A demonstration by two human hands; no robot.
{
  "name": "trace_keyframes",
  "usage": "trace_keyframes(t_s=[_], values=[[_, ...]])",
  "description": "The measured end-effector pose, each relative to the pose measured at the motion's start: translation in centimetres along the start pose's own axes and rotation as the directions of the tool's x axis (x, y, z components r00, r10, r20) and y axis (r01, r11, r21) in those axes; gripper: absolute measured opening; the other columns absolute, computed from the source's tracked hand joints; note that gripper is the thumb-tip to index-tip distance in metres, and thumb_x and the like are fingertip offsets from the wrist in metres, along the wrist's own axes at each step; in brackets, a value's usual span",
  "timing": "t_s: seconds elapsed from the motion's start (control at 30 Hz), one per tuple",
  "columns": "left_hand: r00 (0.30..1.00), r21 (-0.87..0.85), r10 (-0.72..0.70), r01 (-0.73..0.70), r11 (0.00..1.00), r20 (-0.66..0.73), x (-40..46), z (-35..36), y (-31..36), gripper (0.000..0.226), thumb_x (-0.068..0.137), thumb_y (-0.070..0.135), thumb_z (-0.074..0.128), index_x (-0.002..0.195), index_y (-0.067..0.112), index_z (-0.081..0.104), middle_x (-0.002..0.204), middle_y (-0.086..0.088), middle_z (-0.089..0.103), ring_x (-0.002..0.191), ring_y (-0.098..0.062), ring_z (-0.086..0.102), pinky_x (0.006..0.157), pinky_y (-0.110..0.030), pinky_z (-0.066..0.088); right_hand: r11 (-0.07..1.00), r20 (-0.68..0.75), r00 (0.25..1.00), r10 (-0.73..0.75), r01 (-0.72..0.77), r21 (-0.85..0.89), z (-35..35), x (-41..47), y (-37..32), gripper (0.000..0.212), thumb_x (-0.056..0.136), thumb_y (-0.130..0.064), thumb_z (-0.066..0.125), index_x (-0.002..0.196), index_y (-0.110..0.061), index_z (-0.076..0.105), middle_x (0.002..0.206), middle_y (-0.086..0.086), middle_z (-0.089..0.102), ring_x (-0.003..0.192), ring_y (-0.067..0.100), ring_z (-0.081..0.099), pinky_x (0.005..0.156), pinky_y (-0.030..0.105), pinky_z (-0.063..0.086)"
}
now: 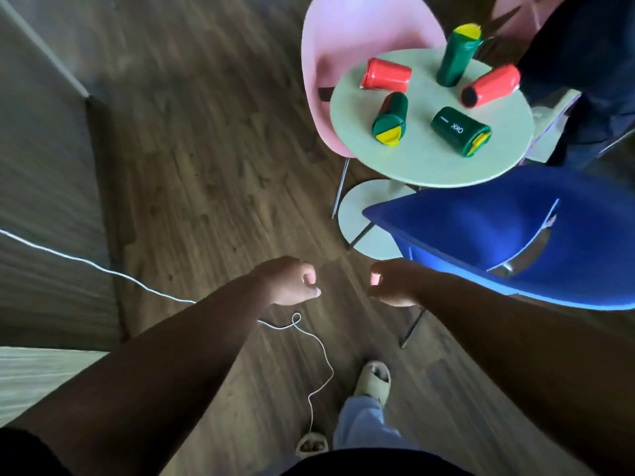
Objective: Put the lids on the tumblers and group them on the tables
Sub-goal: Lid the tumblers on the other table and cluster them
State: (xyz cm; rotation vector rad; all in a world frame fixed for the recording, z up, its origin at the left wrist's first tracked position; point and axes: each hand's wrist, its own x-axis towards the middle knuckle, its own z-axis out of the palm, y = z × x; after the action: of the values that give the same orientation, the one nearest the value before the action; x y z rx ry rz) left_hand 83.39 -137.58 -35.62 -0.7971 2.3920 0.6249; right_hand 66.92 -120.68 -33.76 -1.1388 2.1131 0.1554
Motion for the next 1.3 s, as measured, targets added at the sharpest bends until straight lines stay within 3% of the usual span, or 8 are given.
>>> trace_keyframes(t_s=[0.17,0.3,0.47,0.63,0.83,0.97,1.1,1.3], values=[[0.999,-0.029,0.009,-0.010,1.000,-0.040,4.8,-4.6,3.1,0.037,0.082,0.059,0.061,0.112,0.037,0.065,0.109,0.016,0.066,0.099,-0.011,0.063,0.088,-0.029,0.048,0.999,-0.027,0.999,-0.039,0.039,0.001,-6.4,3.9,3.1,0.034,0.091,-0.042,0.050,0.119,-0.025,0.060,0.127,-0.001,0.059,0.117,0.022,0.054,0.087,0.035,0.045],[0.998,-0.032,0.032,-0.034,0.999,-0.054,8.0,-8.1,4.3,0.039,0.081,0.061,0.060,0.112,0.038,0.063,0.110,0.016,0.065,0.097,-0.010,0.062,0.089,-0.031,0.050,0.999,-0.042,0.998,-0.041,0.040,-0.002,-10.2,6.6,4.1,0.034,0.091,-0.040,0.050,0.117,-0.023,0.062,0.128,-0.002,0.059,0.119,0.021,0.053,0.098,0.040,0.046],[0.996,-0.014,0.061,-0.062,0.998,-0.069,12.2,-12.9,3.5,0.039,0.085,0.058,0.060,0.117,0.035,0.063,0.112,0.014,0.063,0.097,-0.011,0.059,0.086,-0.030,0.046,1.000,-0.047,0.999,-0.023,0.023,-0.007,-14.3,10.5,4.3,0.033,0.091,-0.039,0.049,0.119,-0.025,0.061,0.129,-0.002,0.058,0.120,0.021,0.052,0.097,0.037,0.046],[0.987,0.005,0.145,-0.145,0.989,-0.067,19.2,-17.4,1.8,0.037,0.085,0.054,0.063,0.114,0.032,0.064,0.107,0.013,0.065,0.097,-0.013,0.062,0.088,-0.031,0.049,0.996,-0.048,0.996,0.072,-0.069,0.053,-17.3,15.9,4.9,0.028,0.089,-0.041,0.048,0.112,-0.030,0.060,0.127,-0.005,0.058,0.118,0.019,0.052,0.097,0.039,0.047],[0.949,0.103,0.313,-0.308,0.946,-0.043,29.4,-24.5,0.3,0.024,0.088,0.039,0.066,0.105,0.023,0.069,0.099,0.008,0.070,0.090,-0.012,0.064,0.075,-0.025,0.047,0.945,-0.054,0.961,0.271,-0.255,0.203,-20.5,22.0,6.2,0.016,0.089,-0.044,0.049,0.100,-0.034,0.054,0.123,-0.002,0.058,0.112,0.021,0.054,0.093,0.038,0.047],[0.912,0.184,0.406,-0.411,0.893,0.064,35.3,-29.5,0.2,0.026,0.085,0.049,0.063,0.102,0.030,0.065,0.099,0.012,0.067,0.088,-0.010,0.064,0.079,-0.028,0.053,0.848,-0.009,0.892,0.451,-0.426,0.316,-22.0,24.3,6.5,0.019,0.090,-0.042,0.050,0.103,-0.030,0.056,0.125,0.003,0.060,0.114,0.023,0.053,0.093,0.036,0.046],[0.869,0.246,0.480,-0.495,0.833,0.122,38.5,-32.2,2.7,0.036,0.086,0.049,0.059,0.118,0.032,0.060,0.117,0.008,0.064,0.102,-0.016,0.062,0.084,-0.031,0.051,0.701,-0.011,0.784,0.621,-0.549,0.456,-23.0,25.5,6.9,0.033,0.092,-0.040,0.051,0.117,-0.021,0.059,0.126,0.007,0.060,0.113,0.028,0.055,0.082,0.031,0.044],[0.756,0.297,0.650,-0.640,0.708,0.079,42.1,-32.1,7.9,0.071,0.083,0.057,0.063,0.144,0.033,0.036,0.139,0.002,0.043,0.127,-0.021,0.048,0.097,-0.041,0.047,0.480,0.000,0.665,0.747,-0.539,0.693,-23.0,26.9,9.3,0.050,0.087,-0.035,0.059,0.131,-0.017,0.043,0.109,0.008,0.060,0.096,0.028,0.057,0.076,0.034,0.047]])
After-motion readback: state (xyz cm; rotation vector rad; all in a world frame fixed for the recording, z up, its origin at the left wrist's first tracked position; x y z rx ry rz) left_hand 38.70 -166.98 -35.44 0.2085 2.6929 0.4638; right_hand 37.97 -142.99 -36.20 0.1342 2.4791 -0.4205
